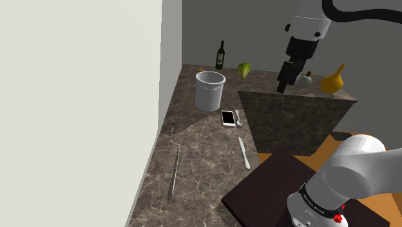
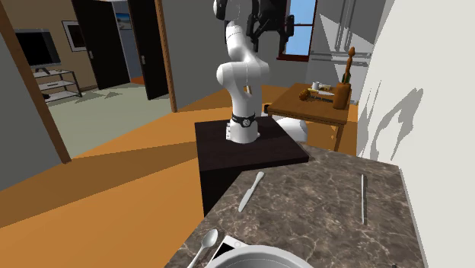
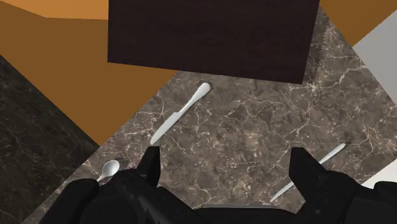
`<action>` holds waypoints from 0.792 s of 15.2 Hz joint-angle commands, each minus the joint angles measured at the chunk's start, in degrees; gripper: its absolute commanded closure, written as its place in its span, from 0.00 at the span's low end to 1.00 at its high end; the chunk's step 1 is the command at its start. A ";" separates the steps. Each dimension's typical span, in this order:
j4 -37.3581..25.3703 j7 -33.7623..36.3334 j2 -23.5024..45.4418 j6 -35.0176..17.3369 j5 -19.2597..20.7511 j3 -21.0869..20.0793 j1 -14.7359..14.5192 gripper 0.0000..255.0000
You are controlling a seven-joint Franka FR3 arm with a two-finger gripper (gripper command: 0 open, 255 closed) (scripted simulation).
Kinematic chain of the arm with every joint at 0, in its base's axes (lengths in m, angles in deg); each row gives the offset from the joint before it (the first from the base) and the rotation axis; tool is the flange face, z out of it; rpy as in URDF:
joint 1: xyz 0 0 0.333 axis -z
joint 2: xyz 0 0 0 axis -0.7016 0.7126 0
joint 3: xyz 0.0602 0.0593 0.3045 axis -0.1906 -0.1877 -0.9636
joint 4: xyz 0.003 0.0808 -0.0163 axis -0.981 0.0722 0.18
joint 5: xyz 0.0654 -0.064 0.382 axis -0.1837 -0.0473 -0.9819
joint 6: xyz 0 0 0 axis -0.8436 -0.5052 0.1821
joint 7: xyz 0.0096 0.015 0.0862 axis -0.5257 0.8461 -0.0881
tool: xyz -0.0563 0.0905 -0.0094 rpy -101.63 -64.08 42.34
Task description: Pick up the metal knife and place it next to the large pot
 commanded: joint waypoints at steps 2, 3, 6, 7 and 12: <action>2.04 0.82 -0.18 -1.95 -0.14 0.00 0.42 0.00; 4.03 1.64 -0.28 -3.91 -0.29 -0.01 0.85 0.00; 9.65 4.04 -0.11 -9.95 -0.73 -0.04 2.11 0.00; 11.41 4.83 0.11 -12.02 -0.88 -0.06 2.54 0.00; 19.31 8.65 2.65 -22.91 -1.69 -0.20 4.64 0.00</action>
